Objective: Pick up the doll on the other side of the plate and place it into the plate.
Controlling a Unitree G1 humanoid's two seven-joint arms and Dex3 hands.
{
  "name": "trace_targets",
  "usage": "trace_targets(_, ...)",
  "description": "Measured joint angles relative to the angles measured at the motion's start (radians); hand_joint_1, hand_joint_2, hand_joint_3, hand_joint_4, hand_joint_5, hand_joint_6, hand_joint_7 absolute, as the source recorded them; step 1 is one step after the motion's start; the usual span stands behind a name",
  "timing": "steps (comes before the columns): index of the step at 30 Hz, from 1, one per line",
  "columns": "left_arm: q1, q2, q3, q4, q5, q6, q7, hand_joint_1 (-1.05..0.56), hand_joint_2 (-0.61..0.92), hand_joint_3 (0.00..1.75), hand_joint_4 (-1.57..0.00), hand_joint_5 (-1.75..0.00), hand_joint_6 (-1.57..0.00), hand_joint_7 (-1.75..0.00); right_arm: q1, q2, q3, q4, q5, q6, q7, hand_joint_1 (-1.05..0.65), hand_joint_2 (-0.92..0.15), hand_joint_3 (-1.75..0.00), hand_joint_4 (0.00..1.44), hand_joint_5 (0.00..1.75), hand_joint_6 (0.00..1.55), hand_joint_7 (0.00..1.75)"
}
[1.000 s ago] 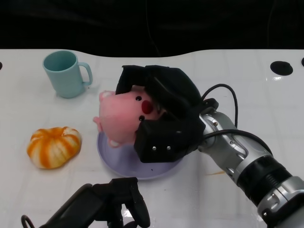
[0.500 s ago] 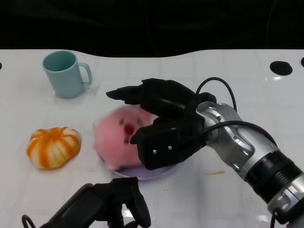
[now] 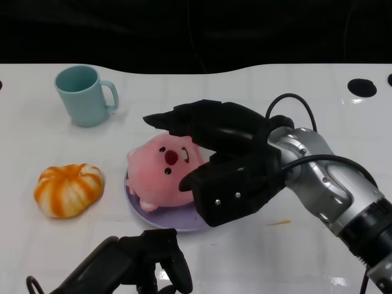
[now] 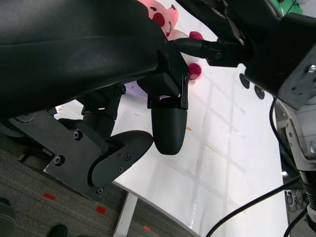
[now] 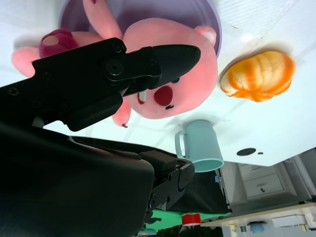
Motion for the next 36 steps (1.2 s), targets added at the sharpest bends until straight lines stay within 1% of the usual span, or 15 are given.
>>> trace_targets(9,-0.007,0.004,0.001,0.001,0.000,-0.002,0.000,-0.17,0.54,1.16,-0.72,-1.75,-0.61,-1.51,0.135,-0.121,-0.079,-0.200,0.083,-0.062,0.036,-0.76,-0.92,-0.20,0.09,0.19,0.14,0.04)
trace_targets(12,-0.009,0.004,0.000,0.002,0.000,-0.001,0.000,-0.16,0.54,1.16,-0.72,-1.75,-0.61,-1.51,0.186,-0.153,-0.101,-0.256,0.107,-0.064,0.052,-0.70,-0.92,-0.19,0.01,0.49,0.19,0.05)
trace_targets(14,-0.011,0.005,0.001,0.002,0.001,-0.002,0.000,-0.16,0.54,1.16,-0.72,-1.75,-0.61,-1.50,0.223,-0.167,-0.125,-0.296,0.124,-0.067,0.054,-0.68,-0.92,-0.19,0.00,0.56,0.20,0.06)
trace_targets(15,-0.013,0.004,0.000,0.002,0.001,-0.001,0.000,-0.15,0.54,1.16,-0.72,-1.75,-0.62,-1.50,0.240,-0.176,-0.136,-0.313,0.133,-0.068,0.054,-0.65,-0.92,-0.20,0.00,0.64,0.24,0.07)
trace_targets(16,-0.014,0.004,0.001,0.002,0.001,-0.001,0.000,-0.15,0.54,1.16,-0.72,-1.75,-0.62,-1.49,0.260,-0.186,-0.149,-0.328,0.144,-0.073,0.054,-0.64,-0.92,-0.20,0.00,0.68,0.25,0.08)
trace_targets(18,-0.016,0.003,0.001,0.005,0.001,-0.001,0.000,-0.15,0.54,1.17,-0.72,-1.75,-0.62,-1.49,0.300,-0.206,-0.181,-0.353,0.167,-0.087,0.054,-0.57,-0.92,-0.16,0.06,0.75,0.33,0.11)
trace_targets(22,-0.021,0.003,0.000,0.018,0.001,-0.002,0.000,-0.16,0.54,1.18,-0.72,-1.75,-0.63,-1.49,0.382,-0.243,-0.245,-0.393,0.204,-0.098,0.048,-0.42,-0.92,-0.07,0.34,0.85,0.53,0.17)
trace_targets(24,-0.026,0.004,0.001,0.020,0.000,-0.002,0.000,-0.15,0.53,1.18,-0.71,-1.75,-0.62,-1.48,0.421,-0.254,-0.276,-0.407,0.233,-0.098,0.045,-0.29,-0.91,-0.03,0.52,0.94,0.68,0.21)
trace_targets(25,-0.027,0.004,0.002,0.021,0.000,-0.002,0.000,-0.15,0.53,1.17,-0.71,-1.75,-0.62,-1.48,0.439,-0.257,-0.291,-0.416,0.248,-0.095,0.045,-0.25,-0.91,-0.03,0.57,0.96,0.73,0.23)
trace_targets(27,-0.029,0.004,0.003,0.022,0.000,-0.002,0.000,-0.14,0.54,1.17,-0.71,-1.75,-0.62,-1.47,0.477,-0.263,-0.315,-0.442,0.280,-0.080,0.052,-0.20,-0.92,-0.04,0.71,0.91,0.83,0.24)
trace_targets(30,-0.031,0.006,0.005,0.025,0.000,-0.002,0.000,-0.14,0.54,1.16,-0.70,-1.75,-0.63,-1.47,0.518,-0.288,-0.338,-0.474,0.311,-0.058,0.086,-0.16,-0.92,-0.10,0.83,0.94,0.94,0.27)
trace_targets(32,-0.031,0.007,0.008,0.028,0.001,-0.003,0.000,-0.14,0.55,1.16,-0.70,-1.75,-0.63,-1.47,0.543,-0.316,-0.357,-0.502,0.330,-0.040,0.118,-0.16,-0.92,-0.13,0.86,0.97,0.98,0.28)
trace_targets(33,-0.030,0.007,0.010,0.028,0.000,-0.003,0.000,-0.15,0.55,1.16,-0.70,-1.75,-0.63,-1.47,0.552,-0.328,-0.365,-0.520,0.341,-0.021,0.135,-0.13,-0.92,-0.16,0.85,1.07,1.02,0.28)
trace_targets(35,-0.029,0.008,0.015,0.029,0.000,-0.005,0.000,-0.16,0.55,1.17,-0.70,-1.75,-0.63,-1.47,0.568,-0.352,-0.376,-0.565,0.360,0.034,0.175,-0.10,-0.92,-0.18,0.84,1.14,1.05,0.28)
trace_targets(36,-0.030,0.008,0.017,0.030,0.000,-0.008,0.000,-0.15,0.54,1.17,-0.70,-1.75,-0.63,-1.47,0.577,-0.364,-0.382,-0.595,0.374,0.072,0.205,-0.07,-0.92,-0.23,0.84,1.20,1.07,0.29)
